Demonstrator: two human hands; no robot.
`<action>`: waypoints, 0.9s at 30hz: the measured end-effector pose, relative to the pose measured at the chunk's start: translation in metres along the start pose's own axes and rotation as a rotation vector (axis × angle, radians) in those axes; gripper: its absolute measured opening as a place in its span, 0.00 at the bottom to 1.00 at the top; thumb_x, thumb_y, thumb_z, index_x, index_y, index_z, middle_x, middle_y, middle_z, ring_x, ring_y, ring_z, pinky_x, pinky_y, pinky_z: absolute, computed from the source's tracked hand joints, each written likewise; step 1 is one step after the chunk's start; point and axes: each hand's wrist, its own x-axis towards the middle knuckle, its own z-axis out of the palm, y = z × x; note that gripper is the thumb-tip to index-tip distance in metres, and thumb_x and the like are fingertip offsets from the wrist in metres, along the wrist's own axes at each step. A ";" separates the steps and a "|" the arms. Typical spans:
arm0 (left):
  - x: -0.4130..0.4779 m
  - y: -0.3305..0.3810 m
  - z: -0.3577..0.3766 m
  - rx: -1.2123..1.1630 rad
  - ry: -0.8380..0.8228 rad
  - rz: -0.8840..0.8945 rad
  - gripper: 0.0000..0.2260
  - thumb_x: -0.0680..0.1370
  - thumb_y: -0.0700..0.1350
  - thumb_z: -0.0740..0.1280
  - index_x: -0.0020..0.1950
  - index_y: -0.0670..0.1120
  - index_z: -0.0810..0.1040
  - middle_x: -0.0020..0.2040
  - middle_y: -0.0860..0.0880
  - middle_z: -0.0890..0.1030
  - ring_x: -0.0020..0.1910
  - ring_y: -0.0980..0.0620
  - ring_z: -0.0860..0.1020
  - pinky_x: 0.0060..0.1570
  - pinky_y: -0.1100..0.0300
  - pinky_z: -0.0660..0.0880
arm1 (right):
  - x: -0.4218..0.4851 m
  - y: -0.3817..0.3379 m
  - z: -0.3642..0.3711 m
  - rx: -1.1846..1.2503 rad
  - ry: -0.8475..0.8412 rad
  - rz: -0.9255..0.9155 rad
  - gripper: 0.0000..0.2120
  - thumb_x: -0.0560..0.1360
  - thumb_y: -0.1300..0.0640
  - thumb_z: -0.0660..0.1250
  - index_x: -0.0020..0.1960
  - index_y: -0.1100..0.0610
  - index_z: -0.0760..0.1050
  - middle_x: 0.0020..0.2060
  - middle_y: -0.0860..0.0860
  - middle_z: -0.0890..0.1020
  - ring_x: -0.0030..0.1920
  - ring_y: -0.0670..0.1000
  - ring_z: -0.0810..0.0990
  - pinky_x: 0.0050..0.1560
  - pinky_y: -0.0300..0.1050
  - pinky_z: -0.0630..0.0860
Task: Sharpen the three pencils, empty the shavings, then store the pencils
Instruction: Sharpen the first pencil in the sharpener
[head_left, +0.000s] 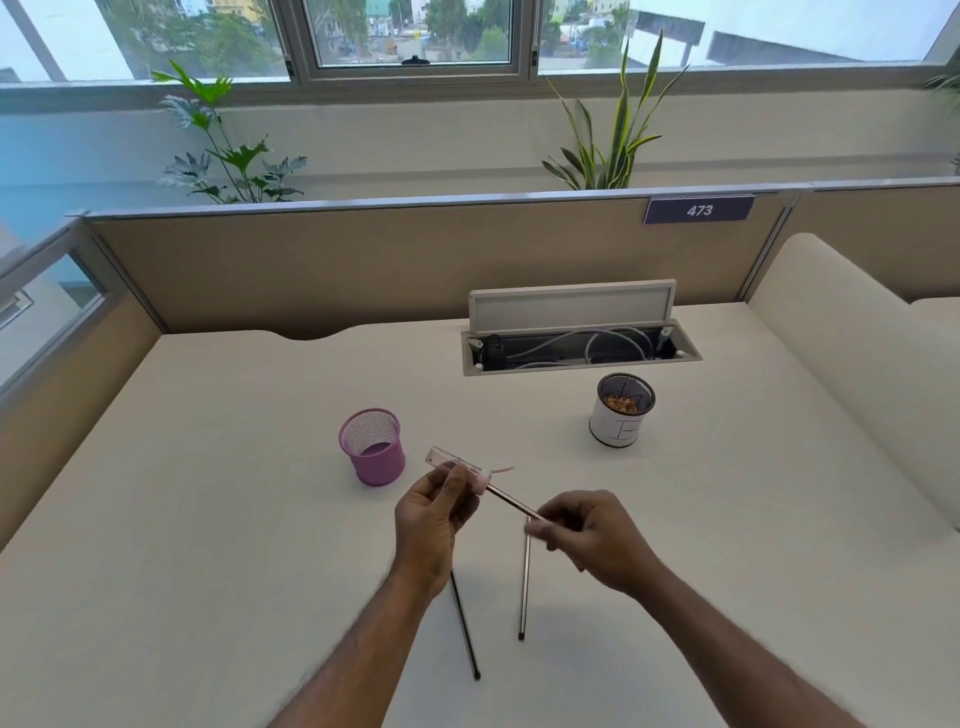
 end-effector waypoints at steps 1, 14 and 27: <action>-0.001 -0.001 0.001 0.029 0.025 0.013 0.05 0.72 0.45 0.71 0.43 0.44 0.83 0.41 0.46 0.86 0.41 0.53 0.84 0.40 0.63 0.80 | 0.000 0.000 0.002 -0.038 0.042 -0.020 0.10 0.65 0.54 0.81 0.42 0.52 0.82 0.33 0.50 0.82 0.23 0.46 0.72 0.25 0.39 0.69; -0.002 -0.007 -0.003 0.081 0.055 0.013 0.08 0.70 0.47 0.72 0.41 0.42 0.83 0.40 0.46 0.85 0.41 0.55 0.82 0.40 0.65 0.79 | 0.002 0.003 0.008 -0.446 0.276 -0.336 0.05 0.67 0.59 0.78 0.37 0.56 0.83 0.30 0.47 0.80 0.28 0.46 0.75 0.30 0.44 0.72; 0.003 -0.011 -0.014 0.074 -0.015 -0.032 0.13 0.70 0.45 0.73 0.51 0.40 0.82 0.45 0.42 0.86 0.45 0.50 0.84 0.43 0.61 0.80 | -0.001 0.011 0.012 0.123 -0.002 0.108 0.13 0.62 0.55 0.82 0.42 0.56 0.82 0.33 0.51 0.82 0.23 0.50 0.75 0.27 0.40 0.70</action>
